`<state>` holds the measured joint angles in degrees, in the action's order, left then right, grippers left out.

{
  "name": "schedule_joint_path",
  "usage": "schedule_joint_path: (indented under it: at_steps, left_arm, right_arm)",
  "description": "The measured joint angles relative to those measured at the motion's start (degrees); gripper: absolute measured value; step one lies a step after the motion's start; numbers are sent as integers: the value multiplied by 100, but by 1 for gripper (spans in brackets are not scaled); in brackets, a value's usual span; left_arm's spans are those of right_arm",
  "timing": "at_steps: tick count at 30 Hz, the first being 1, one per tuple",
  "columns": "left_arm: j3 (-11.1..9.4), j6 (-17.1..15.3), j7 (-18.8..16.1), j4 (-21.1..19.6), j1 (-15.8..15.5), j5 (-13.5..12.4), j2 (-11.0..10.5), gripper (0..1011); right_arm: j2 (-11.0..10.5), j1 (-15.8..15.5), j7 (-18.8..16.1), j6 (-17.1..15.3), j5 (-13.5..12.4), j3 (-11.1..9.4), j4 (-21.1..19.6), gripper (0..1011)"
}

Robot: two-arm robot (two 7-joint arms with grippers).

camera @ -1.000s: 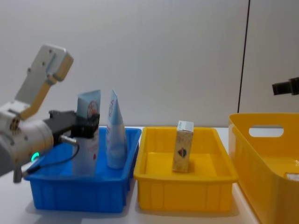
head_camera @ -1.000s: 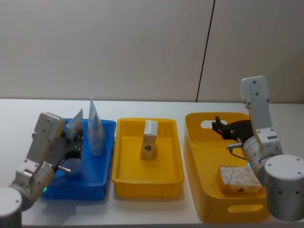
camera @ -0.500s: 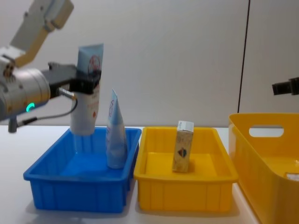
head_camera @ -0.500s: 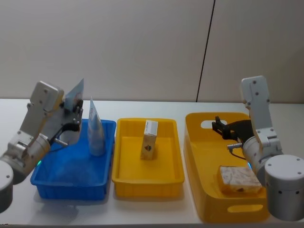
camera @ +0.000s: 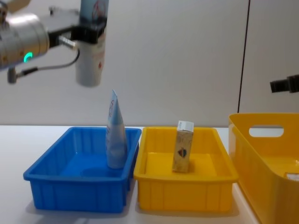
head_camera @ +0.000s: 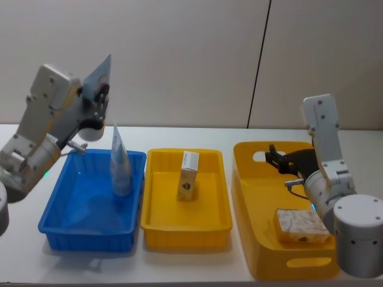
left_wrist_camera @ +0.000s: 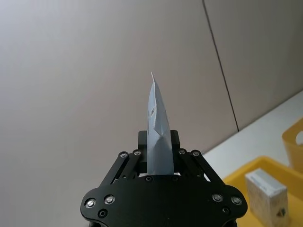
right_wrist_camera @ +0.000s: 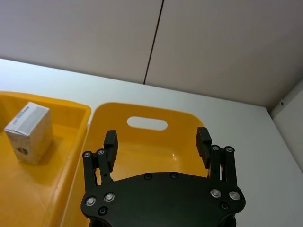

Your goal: Bimanual collaborative sorting of washing and personal care products

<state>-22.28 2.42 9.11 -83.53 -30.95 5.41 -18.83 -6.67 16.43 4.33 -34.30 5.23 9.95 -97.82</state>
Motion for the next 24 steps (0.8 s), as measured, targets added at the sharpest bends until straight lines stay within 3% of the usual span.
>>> schedule_joint_path:
  at_steps: [10, 24]
  left_arm:
    - [-14, 458, 396, -120, -310, 113, 66, 224]
    - [-58, 1246, 1184, 445, -822, 683, 446, 224]
  right_arm:
    - [-73, -21, -342, 298, -148, 32, -133, 1004]
    - [-243, -65, -1117, 744, -507, 98, -408, 1003]
